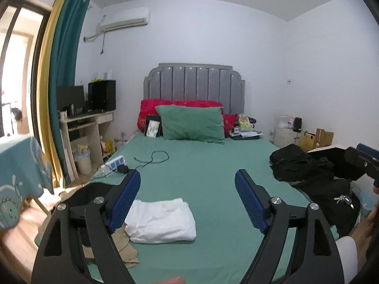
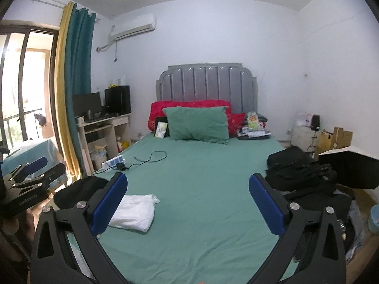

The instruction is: Fold large clothes

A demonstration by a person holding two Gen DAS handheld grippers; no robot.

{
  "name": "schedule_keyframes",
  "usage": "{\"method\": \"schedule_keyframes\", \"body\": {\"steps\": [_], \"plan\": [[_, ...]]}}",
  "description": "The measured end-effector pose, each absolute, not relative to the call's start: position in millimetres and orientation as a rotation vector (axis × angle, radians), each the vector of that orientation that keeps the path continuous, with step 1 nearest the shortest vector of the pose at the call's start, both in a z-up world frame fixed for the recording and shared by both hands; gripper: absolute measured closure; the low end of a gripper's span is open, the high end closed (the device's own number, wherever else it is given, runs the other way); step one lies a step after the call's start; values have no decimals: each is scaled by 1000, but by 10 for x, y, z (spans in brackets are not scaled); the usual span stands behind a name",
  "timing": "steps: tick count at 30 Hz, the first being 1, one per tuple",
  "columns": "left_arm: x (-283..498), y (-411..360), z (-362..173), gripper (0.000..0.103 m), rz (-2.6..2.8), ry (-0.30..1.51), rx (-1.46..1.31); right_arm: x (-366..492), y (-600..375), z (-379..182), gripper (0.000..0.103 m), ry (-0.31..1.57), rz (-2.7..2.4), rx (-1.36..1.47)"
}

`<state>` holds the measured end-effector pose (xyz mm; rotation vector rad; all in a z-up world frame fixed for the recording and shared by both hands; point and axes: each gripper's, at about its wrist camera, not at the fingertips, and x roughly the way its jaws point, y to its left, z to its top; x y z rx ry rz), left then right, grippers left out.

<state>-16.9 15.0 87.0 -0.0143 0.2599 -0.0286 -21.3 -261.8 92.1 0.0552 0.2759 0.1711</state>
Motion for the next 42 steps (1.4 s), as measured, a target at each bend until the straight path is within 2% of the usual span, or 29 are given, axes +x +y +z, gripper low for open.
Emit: {"method": "schedule_keyframes", "body": {"steps": [17, 42], "plan": [[-57, 258, 708, 19, -24, 280, -72, 63, -2639, 556, 2, 383, 184, 45], [26, 194, 667, 19, -40, 292, -68, 150, -2724, 521, 2, 407, 178, 61]]}}
